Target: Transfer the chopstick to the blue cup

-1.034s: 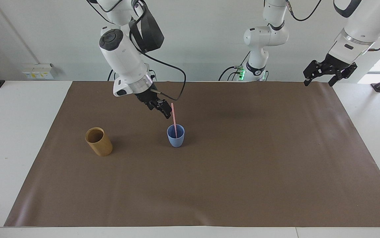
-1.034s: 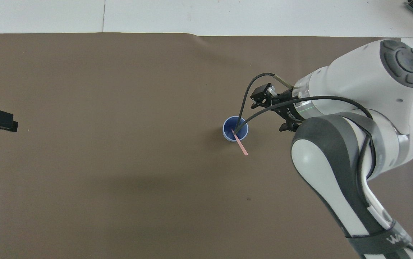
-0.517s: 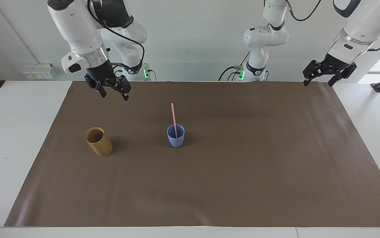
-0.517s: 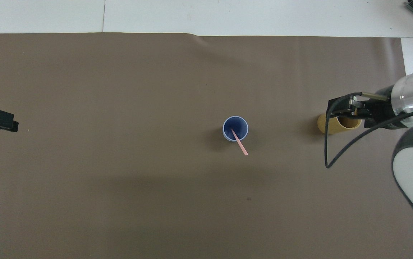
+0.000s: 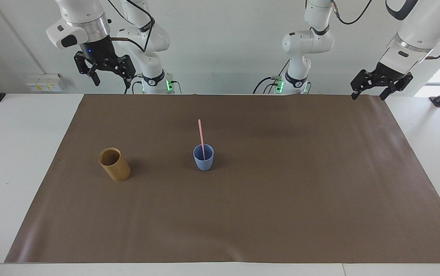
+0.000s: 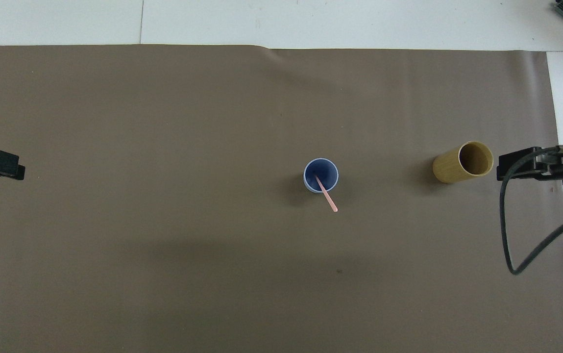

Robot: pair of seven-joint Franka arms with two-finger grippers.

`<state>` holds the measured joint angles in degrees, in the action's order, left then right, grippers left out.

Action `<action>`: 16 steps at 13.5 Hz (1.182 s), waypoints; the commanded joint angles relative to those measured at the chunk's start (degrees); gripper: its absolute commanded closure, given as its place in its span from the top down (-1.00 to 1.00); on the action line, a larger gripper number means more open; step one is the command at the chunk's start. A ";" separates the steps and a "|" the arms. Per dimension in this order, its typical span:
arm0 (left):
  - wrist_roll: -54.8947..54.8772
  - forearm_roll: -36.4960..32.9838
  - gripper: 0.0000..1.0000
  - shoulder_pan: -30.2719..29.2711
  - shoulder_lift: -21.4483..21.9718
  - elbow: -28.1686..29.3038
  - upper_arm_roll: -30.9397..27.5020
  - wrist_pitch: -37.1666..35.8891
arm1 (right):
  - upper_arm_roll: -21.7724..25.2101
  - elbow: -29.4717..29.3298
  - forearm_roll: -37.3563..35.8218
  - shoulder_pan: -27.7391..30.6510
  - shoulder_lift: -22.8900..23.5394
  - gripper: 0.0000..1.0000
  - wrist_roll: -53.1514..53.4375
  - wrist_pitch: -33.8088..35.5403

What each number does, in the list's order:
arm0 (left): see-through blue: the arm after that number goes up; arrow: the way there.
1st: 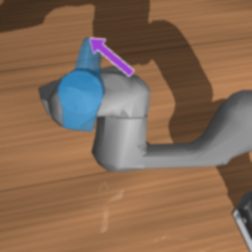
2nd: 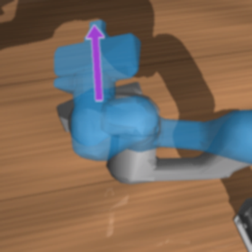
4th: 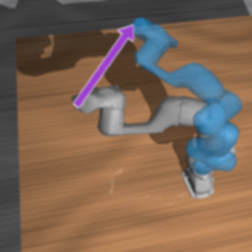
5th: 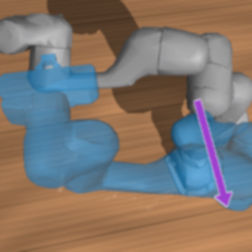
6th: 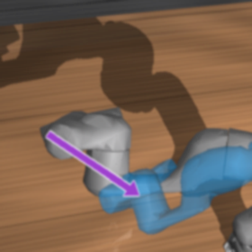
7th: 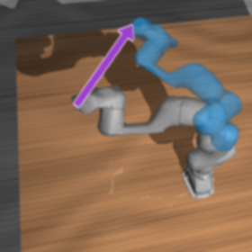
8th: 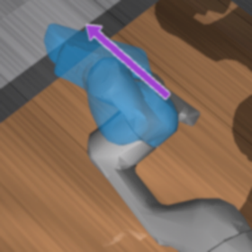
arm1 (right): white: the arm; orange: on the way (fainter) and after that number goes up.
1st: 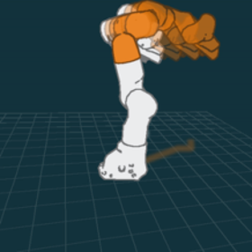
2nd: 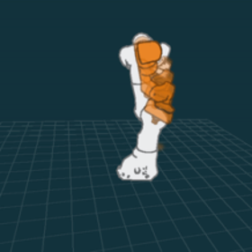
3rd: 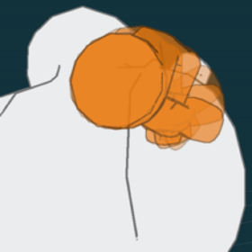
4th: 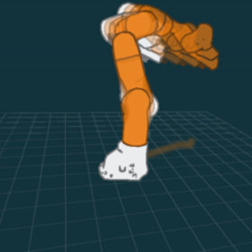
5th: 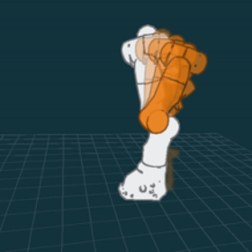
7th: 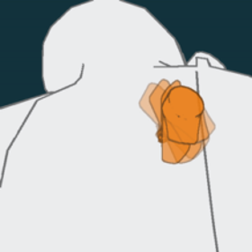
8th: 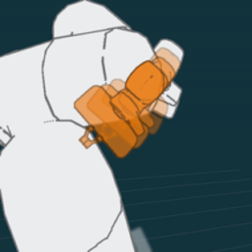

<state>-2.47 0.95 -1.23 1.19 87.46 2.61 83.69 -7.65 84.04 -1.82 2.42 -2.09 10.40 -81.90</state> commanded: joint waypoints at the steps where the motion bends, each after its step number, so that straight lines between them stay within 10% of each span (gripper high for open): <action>1: -0.52 0.72 1.00 -0.96 1.01 1.22 0.38 0.86 | -0.26 -2.92 0.33 0.57 2.71 1.00 -1.43 1.13; 16: -0.52 0.72 1.00 -0.96 1.01 1.22 0.38 0.86 | 0.09 1.13 3.05 1.71 0.78 1.00 -1.69 -4.41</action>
<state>-2.47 0.95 -1.23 1.19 87.46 2.61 83.69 -7.45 83.68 -0.30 3.21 -0.32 10.39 -85.07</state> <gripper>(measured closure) 0.000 0.000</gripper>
